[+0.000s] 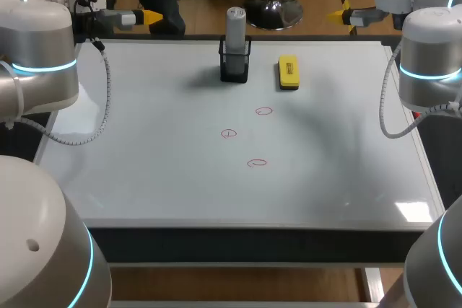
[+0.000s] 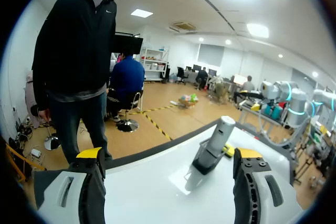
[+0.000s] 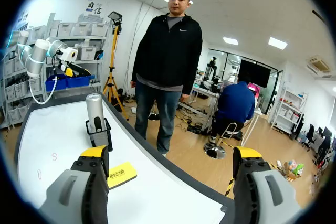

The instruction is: Pick up the inspection probe, press it on each red-marked spot on the whiteboard one by one, put down the probe, pick up the eraser, and wipe off all the red marks.

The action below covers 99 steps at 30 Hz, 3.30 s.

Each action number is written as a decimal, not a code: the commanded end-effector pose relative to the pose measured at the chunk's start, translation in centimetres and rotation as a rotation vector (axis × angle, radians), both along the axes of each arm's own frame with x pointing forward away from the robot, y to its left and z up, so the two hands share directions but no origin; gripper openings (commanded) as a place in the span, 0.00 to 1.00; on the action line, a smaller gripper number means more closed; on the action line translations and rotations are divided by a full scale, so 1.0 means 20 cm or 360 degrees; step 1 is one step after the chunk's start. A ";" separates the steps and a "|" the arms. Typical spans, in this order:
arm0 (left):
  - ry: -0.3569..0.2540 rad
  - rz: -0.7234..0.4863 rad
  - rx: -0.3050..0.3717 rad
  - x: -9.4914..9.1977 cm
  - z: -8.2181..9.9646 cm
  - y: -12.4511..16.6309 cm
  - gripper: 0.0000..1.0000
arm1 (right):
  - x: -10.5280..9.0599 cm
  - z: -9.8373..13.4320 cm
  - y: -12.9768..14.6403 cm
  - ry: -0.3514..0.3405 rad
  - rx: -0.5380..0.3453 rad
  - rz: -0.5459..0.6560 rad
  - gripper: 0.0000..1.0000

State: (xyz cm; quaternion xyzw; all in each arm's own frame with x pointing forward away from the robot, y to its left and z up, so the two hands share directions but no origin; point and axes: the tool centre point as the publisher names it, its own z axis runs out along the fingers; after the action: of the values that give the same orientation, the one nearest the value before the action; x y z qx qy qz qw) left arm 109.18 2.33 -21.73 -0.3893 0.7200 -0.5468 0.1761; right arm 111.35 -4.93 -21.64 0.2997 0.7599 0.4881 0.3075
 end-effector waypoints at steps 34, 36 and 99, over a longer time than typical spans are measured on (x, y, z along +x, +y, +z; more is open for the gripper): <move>-0.0187 -0.0430 -0.0037 0.00 0.07 -0.15 1.00 | 0.00 0.00 0.00 0.0003 -0.0001 0.0001 1.00; -0.0202 -0.0509 -0.0067 0.00 0.08 -0.18 1.00 | 0.00 0.00 0.00 0.0003 -0.0001 0.0001 1.00; -0.0267 -0.1335 -0.0282 0.03 -0.19 -1.05 1.00 | 0.00 0.00 0.00 0.0003 -0.0001 0.0001 1.00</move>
State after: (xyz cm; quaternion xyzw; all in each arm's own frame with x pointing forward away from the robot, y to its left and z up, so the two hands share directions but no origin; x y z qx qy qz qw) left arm 109.07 -18.26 -25.04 -0.0362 0.7517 -0.6578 -0.0308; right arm 111.35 -4.92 -21.64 0.2997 0.7598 0.4881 0.3075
